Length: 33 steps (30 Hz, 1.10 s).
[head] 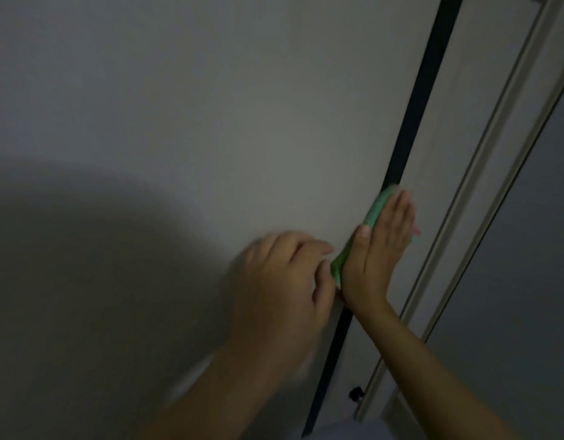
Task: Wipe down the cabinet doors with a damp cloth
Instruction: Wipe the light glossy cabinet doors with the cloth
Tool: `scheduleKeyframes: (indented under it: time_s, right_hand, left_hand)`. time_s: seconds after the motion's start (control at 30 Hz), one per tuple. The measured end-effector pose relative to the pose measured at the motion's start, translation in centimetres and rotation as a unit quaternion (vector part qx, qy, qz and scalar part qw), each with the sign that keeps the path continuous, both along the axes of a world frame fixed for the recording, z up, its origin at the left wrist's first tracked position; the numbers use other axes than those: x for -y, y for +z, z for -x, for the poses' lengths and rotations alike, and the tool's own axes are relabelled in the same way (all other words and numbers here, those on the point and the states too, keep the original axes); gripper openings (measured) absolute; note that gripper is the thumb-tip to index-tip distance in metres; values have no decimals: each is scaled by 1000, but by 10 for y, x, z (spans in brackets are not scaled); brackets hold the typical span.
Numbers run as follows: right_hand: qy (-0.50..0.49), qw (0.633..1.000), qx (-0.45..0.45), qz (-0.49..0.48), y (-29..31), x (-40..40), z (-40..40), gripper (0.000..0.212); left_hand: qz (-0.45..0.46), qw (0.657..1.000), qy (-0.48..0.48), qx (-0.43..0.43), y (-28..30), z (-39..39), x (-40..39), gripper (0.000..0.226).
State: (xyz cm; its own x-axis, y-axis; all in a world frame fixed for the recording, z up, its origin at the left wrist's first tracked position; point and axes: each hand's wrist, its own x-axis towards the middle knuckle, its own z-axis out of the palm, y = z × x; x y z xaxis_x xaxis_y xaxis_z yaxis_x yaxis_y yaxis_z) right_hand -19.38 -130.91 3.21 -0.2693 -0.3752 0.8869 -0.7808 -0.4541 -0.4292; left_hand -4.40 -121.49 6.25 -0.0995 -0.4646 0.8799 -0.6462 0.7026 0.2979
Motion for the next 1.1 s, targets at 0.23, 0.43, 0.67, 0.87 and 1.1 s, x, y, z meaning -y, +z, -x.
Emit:
scheduleKeyframes:
  time_s: [0.23, 0.43, 0.67, 0.87, 1.1]
  right_hand:
    - [-41, 992, -111, 50, 43, 8, 7, 53]
    - [-50, 988, -129, 74, 115, 6, -14, 52]
    - [-47, 986, -122, 105, 126, 13, -7, 50]
    - [-41, 978, -171, 116, 167, 6, -21, 51]
    - [-52, 970, -192, 143, 210, 13, -8, 53]
  left_hand:
    - [217, 932, 257, 133, 47, -18, 50, 42]
    - [256, 905, 300, 161, 51, -23, 62, 49]
    - [277, 900, 308, 136, 51, -14, 70, 50]
    - [270, 915, 281, 100, 104, -20, 48, 41]
    - [263, 910, 306, 94, 159, -28, 62, 51]
